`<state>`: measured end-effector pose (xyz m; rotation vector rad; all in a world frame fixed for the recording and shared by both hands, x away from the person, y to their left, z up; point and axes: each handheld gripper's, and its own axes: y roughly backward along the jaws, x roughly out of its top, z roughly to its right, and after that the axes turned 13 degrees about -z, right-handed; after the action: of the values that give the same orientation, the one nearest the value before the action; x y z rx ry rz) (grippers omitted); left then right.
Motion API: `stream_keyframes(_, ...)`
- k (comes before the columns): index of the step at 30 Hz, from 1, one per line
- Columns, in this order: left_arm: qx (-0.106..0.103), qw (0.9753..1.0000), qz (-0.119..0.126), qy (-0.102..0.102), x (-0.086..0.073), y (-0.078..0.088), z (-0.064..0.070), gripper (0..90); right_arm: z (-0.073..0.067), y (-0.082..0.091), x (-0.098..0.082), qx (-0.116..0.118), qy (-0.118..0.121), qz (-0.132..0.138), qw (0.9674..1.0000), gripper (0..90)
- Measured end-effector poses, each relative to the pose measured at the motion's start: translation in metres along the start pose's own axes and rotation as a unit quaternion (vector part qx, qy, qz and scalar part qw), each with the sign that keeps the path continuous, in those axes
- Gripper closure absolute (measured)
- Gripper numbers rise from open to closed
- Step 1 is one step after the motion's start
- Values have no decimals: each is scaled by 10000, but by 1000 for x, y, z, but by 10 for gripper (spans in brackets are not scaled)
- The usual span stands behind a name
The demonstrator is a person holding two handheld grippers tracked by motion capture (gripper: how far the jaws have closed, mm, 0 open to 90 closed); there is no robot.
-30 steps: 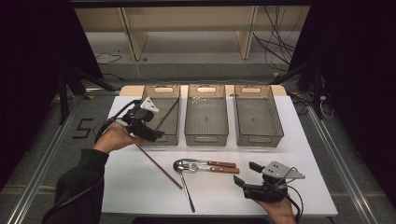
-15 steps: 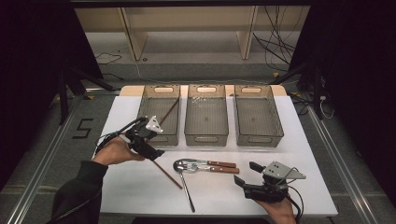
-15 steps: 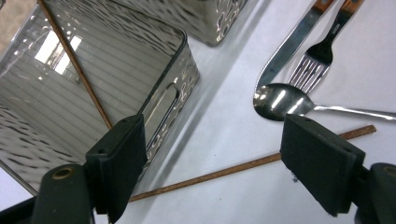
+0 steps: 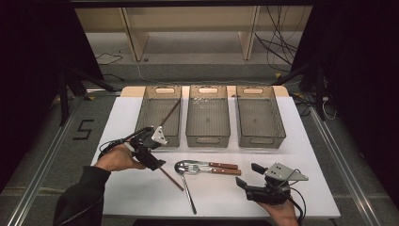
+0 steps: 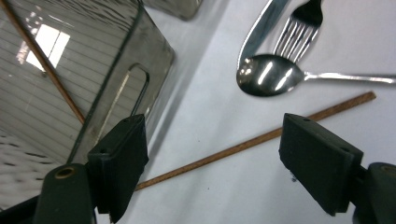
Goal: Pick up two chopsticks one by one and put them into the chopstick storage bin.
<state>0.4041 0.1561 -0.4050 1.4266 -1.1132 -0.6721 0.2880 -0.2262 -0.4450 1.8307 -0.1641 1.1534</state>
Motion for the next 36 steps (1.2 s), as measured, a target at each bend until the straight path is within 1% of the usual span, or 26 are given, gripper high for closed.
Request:
stream_keyframes(5,-53,9993,-238,-271,0,-7,2,246,0,0,0,-3,-4,-7,10000,239)
stream_keyframes(7,-56,9987,-390,-333,0,-11,3,251,0,0,0,-6,1,-8,10000,239)
stream_keyframes(10,-107,9976,-524,-442,0,-17,5,252,0,0,0,-11,-3,-6,10000,239)
stream_keyframes(12,-106,9965,-635,-528,0,-20,6,252,0,0,0,-13,16,-13,10000,239)
stream_keyframes(14,-131,9963,-649,-555,0,-24,7,252,0,-1,0,-5,5,-22,10000,239)
stream_keyframes(18,-193,9944,-785,-679,3,-30,8,246,0,-1,0,-18,-2,-8,10000,239)
stream_keyframes(20,-271,9936,-811,-742,4,-33,8,245,0,-1,0,-24,-4,-6,10000,239)
stream_keyframes(22,-338,9923,-861,-828,5,-35,9,247,0,-1,0,-16,-19,-3,10000,239)
stream_keyframes(24,-341,9907,-930,-931,6,-38,9,250,0,-1,0,-16,-18,-6,10000,239)
stream_keyframes(25,-370,9903,-948,-949,7,-39,9,254,0,-1,0,-12,-19,-5,10000,239)
stream_keyframes(27,-422,9898,-957,-972,7,-42,7,271,0,-1,0,-13,-15,-3,10000,239)
stream_keyframes(28,-434,9902,-934,-942,7,-43,7,281,0,-1,0,-8,-8,-6,10000,239)
stream_keyframes(30,-432,9885,-1015,-1035,7,-45,5,293,0,-1,0,-2,6,-18,10000,239)
stream_keyframes(33,-445,9879,-1057,-1044,8,-49,4,330,1,-1,0,-1,0,-18,10000,239)
stream_keyframes(36,-463,9864,-1127,-1099,8,-51,1,356,0,-1,0,-4,-15,-2,10000,239)
